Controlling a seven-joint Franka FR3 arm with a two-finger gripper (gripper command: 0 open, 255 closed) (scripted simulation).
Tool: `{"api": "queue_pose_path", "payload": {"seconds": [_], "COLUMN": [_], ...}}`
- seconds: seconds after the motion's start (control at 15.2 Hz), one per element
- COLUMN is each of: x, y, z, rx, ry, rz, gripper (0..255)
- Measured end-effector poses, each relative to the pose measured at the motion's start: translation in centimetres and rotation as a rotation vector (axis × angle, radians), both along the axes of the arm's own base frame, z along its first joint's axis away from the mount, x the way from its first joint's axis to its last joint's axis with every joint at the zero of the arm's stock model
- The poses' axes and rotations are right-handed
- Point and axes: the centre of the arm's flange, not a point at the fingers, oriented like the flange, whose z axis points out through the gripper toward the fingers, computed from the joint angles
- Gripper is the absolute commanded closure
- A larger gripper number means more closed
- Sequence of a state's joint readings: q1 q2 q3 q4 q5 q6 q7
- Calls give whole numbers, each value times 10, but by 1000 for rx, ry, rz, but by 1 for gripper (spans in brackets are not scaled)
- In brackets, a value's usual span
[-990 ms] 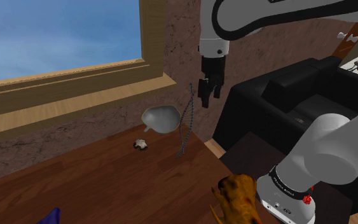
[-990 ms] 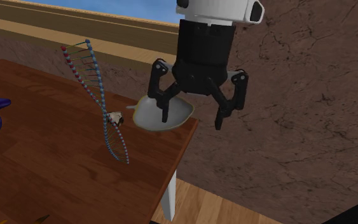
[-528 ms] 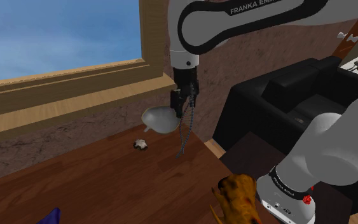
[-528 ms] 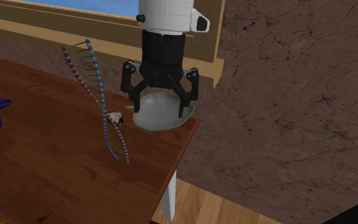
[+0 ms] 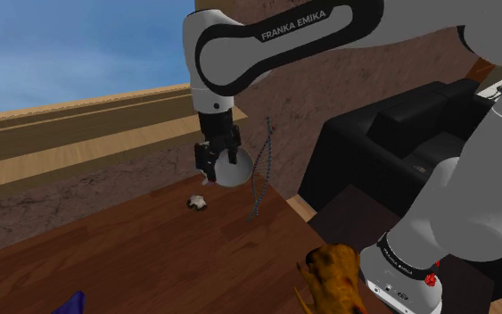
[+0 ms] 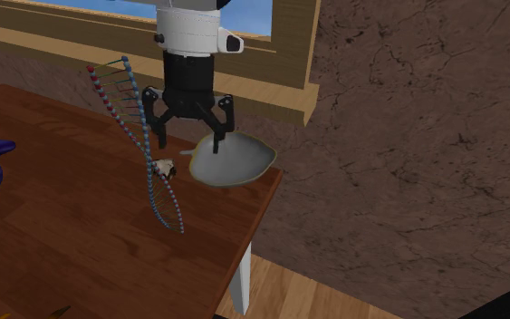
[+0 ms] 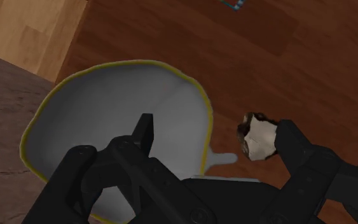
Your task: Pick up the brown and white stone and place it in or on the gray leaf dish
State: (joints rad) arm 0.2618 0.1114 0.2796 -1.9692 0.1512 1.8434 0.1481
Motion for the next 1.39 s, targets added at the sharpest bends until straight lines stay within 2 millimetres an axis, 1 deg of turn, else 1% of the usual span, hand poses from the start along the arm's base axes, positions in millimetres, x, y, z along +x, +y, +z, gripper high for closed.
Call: {"api": "queue_pose_path", "payload": {"seconds": [0.13,0.26,0.33,0.46,0.53,0.73,1.06,1.39], "x": [5,17,19,27,31,29,22,22], "y": [22,43,56,82,88,95,96,97], "z": [-7,-16,-18,-30,-31,-42,-66,-70], "rx": [5,11,13,20,21,23,23,23], "ry": [2,4,5,6,7,8,8,8], "rz": [17,33,41,58,63,66,66,66], "gripper": [0,0,0,0,0,0,0,0]}}
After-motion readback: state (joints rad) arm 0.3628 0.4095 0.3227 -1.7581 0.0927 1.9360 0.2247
